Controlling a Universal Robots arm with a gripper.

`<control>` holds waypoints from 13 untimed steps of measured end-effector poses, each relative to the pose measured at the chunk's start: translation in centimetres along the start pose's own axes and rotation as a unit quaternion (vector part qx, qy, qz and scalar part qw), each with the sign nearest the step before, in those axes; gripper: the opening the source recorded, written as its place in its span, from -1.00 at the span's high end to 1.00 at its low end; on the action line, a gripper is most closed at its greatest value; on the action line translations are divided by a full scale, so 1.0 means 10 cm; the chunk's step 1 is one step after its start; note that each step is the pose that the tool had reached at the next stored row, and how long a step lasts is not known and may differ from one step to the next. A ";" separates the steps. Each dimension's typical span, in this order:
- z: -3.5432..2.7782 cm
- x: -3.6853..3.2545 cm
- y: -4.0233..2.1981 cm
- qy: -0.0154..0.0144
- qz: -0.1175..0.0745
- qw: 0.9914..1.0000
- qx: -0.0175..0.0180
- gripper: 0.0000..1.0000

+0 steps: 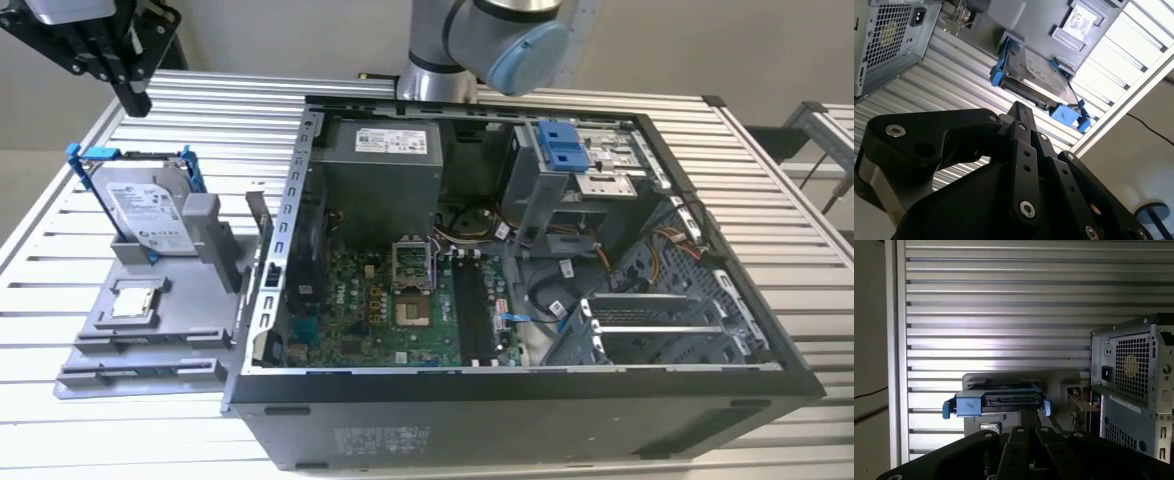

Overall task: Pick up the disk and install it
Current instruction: 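Reach for the disk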

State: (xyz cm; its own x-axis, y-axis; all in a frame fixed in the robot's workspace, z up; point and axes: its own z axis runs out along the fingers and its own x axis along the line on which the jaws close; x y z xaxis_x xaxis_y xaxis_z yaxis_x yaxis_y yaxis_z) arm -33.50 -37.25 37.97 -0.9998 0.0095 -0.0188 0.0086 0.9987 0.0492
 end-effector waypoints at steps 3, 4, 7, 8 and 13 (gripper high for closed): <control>0.007 0.101 -0.002 0.000 -0.001 1.000 0.000 1.00; 0.010 0.137 -0.002 0.000 -0.001 1.000 0.000 1.00; 0.016 0.256 -0.003 0.000 -0.002 1.000 0.000 1.00; 0.017 0.296 -0.004 0.000 -0.002 1.000 0.000 1.00; 0.033 0.440 -0.007 0.000 -0.003 1.000 0.000 1.00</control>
State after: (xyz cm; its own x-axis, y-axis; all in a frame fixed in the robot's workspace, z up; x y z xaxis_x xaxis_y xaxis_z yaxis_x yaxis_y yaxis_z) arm -37.90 -37.26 37.55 -0.9998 0.0044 -0.0188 0.0035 0.9988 0.0492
